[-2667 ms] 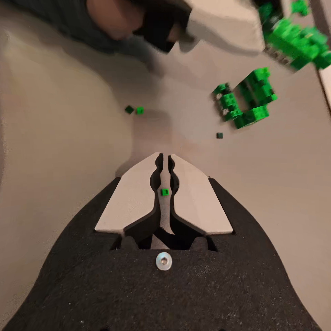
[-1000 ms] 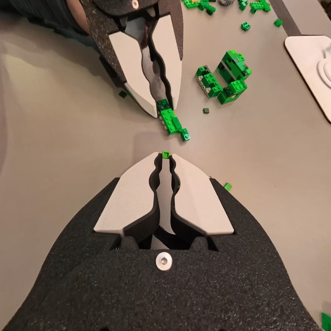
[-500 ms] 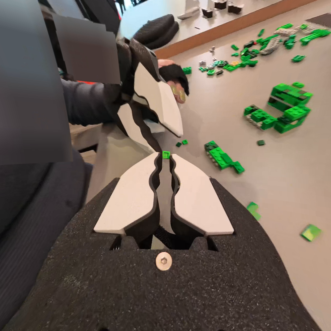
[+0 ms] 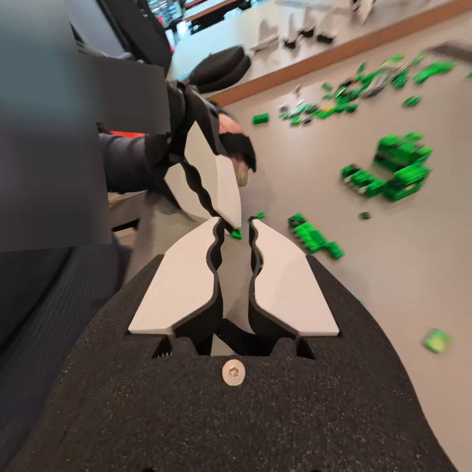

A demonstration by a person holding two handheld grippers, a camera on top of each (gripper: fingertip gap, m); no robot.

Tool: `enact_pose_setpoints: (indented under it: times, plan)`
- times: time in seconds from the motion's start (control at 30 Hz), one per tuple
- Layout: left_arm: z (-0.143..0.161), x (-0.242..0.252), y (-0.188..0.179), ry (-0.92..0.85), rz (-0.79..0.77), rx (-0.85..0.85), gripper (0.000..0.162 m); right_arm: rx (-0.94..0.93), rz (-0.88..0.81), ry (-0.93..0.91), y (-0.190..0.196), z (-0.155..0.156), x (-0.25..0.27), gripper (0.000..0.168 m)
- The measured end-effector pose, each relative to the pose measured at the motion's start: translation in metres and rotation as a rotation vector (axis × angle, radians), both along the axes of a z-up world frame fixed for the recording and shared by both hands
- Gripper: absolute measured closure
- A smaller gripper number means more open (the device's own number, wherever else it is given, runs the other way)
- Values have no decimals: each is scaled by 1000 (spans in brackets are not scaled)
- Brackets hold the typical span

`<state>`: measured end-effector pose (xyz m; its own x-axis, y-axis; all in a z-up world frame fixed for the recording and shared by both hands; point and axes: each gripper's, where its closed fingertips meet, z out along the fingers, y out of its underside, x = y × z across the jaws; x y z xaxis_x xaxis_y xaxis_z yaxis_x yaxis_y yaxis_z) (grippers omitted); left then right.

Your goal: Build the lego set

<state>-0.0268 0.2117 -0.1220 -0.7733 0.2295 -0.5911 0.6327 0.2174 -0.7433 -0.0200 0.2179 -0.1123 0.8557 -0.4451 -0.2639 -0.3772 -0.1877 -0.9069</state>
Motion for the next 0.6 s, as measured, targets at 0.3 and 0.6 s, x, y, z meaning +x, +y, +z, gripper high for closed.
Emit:
enact_pose_setpoints:
  times: [0.3, 0.6]
  plan:
    - [22, 11, -13, 1032, 58, 34, 160, -703, -91, -806, -16, 15, 5, 153]
    - [21, -8, -6, 1236, -101, 200, 160, -725, 71, -886, -6, 11, -13, 163]
